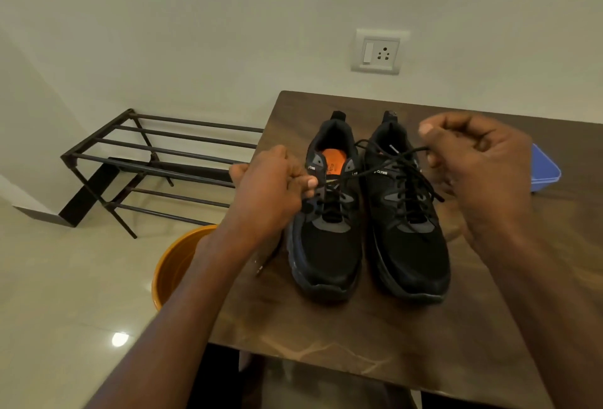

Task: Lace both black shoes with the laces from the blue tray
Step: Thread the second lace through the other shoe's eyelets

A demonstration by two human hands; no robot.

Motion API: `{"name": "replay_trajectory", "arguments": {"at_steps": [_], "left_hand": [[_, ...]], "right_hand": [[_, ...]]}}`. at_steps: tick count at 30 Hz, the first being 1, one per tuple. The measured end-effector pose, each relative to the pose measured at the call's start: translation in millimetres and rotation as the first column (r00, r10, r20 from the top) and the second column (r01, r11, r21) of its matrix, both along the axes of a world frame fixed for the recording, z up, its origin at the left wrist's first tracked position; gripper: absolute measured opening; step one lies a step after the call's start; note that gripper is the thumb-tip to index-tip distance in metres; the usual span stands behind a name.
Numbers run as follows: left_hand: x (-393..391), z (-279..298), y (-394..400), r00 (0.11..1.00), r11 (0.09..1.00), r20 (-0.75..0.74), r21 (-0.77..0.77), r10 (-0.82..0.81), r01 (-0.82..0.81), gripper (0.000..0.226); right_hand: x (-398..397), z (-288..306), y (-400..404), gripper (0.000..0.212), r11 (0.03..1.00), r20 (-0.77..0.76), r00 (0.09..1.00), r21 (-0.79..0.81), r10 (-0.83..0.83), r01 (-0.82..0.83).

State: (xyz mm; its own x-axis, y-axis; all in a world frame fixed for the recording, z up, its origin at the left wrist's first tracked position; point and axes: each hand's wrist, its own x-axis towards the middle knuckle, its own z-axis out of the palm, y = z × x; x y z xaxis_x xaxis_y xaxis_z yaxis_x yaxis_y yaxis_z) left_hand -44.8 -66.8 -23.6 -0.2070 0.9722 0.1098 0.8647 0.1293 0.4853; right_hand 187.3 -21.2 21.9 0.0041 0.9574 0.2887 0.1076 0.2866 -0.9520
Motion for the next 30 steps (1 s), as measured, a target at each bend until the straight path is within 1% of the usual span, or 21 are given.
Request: {"name": "replay_trajectory", "arguments": {"at_steps": [1, 2, 3, 5, 6, 7, 8, 9, 11, 12, 13, 14, 15, 16, 18, 20, 21, 23, 25, 28, 30], "left_hand": [[-1, -1, 0, 1.000, 1.000, -0.013, 0.014, -0.011, 0.011, 0.009], [-1, -2, -1, 0.998, 0.996, 0.008, 0.066, -0.057, 0.057, 0.008], [1, -1, -2, 0.988, 0.981, 0.076, 0.151, -0.136, 0.124, 0.021], [8, 6, -2, 0.879, 0.917, 0.333, 0.323, -0.341, 0.233, 0.039], [13, 10, -3, 0.802, 0.897, 0.431, 0.344, -0.414, 0.278, 0.041], [18, 12, -5, 0.746, 0.884, 0.482, 0.332, -0.459, 0.329, 0.038], [18, 12, -7, 0.729, 0.879, 0.493, 0.313, -0.475, 0.360, 0.031], [19, 14, -8, 0.752, 0.887, 0.472, 0.288, -0.460, 0.362, 0.023], [9, 9, -7, 0.875, 0.943, 0.362, 0.208, -0.322, 0.261, 0.012], [2, 7, -5, 0.951, 0.975, 0.231, 0.135, -0.206, 0.178, 0.016], [-1, 6, -5, 0.996, 0.996, 0.035, 0.041, -0.079, 0.078, 0.019], [-3, 4, -6, 0.991, 1.000, -0.136, 0.001, 0.009, -0.009, 0.018], [-6, 3, -6, 0.975, 0.999, -0.219, 0.006, 0.046, -0.046, 0.012], [-7, 2, -5, 0.976, 0.999, -0.217, 0.017, 0.030, -0.027, 0.003], [-3, 0, -5, 0.991, 0.994, -0.120, 0.084, -0.057, 0.068, 0.033], [7, 4, -3, 0.964, 0.964, 0.144, 0.181, -0.221, 0.194, 0.049], [13, 6, -4, 0.916, 0.944, 0.261, 0.210, -0.304, 0.254, 0.047], [20, 5, -7, 0.858, 0.929, 0.364, 0.217, -0.363, 0.301, 0.024], [15, 5, -8, 0.904, 0.952, 0.319, 0.203, -0.284, 0.227, 0.007], [1, 1, -6, 0.987, 0.995, 0.140, 0.074, -0.078, 0.068, 0.021], [-1, 0, -5, 0.990, 0.998, 0.128, 0.031, -0.051, 0.047, 0.008]], "right_hand": [[-1, -1, 0, 0.004, 1.000, 0.007, 1.000, -0.005, 0.029, -0.029], [-5, -2, -2, 0.003, 0.997, 0.026, 0.997, -0.014, 0.076, -0.076], [-10, -3, -4, 0.002, 0.992, 0.063, 0.990, -0.021, 0.127, -0.125], [-21, -6, -9, 0.003, 0.977, 0.145, 0.966, -0.031, 0.213, -0.210], [-27, -7, -12, 0.003, 0.968, 0.158, 0.955, -0.034, 0.250, -0.248], [-30, -9, -14, 0.002, 0.960, 0.141, 0.950, -0.040, 0.279, -0.276], [-32, -10, -15, 0.003, 0.956, 0.104, 0.951, -0.054, 0.293, -0.289], [-31, -11, -13, 0.006, 0.958, 0.075, 0.957, -0.072, 0.282, -0.277], [-25, -13, -7, 0.011, 0.973, 0.080, 0.974, -0.111, 0.211, -0.202], [-19, -14, -3, 0.013, 0.980, 0.102, 0.980, -0.123, 0.170, -0.157], [-13, -16, 1, 0.013, 0.985, 0.122, 0.984, -0.126, 0.130, -0.115], [-7, -17, 4, 0.013, 0.988, 0.134, 0.986, -0.129, 0.098, -0.081], [-3, -17, 6, 0.012, 0.989, 0.146, 0.986, -0.131, 0.082, -0.062], [-2, -17, 7, 0.011, 0.988, 0.163, 0.983, -0.138, 0.088, -0.066], [-6, -17, 4, 0.009, 0.981, 0.202, 0.968, -0.157, 0.149, -0.118], [-16, -17, -1, 0.009, 0.960, 0.213, 0.943, -0.171, 0.255, -0.221], [-22, -18, -4, 0.010, 0.946, 0.201, 0.929, -0.166, 0.309, -0.279], [-27, -19, -8, 0.009, 0.926, 0.172, 0.913, -0.151, 0.369, -0.346], [-27, -21, -6, 0.007, 0.936, 0.140, 0.931, -0.153, 0.337, -0.316], [-20, -27, 3, 0.009, 0.974, 0.184, 0.965, -0.159, 0.189, -0.160], [-16, -30, 6, 0.016, 0.980, 0.235, 0.959, -0.154, 0.162, -0.128]]}}
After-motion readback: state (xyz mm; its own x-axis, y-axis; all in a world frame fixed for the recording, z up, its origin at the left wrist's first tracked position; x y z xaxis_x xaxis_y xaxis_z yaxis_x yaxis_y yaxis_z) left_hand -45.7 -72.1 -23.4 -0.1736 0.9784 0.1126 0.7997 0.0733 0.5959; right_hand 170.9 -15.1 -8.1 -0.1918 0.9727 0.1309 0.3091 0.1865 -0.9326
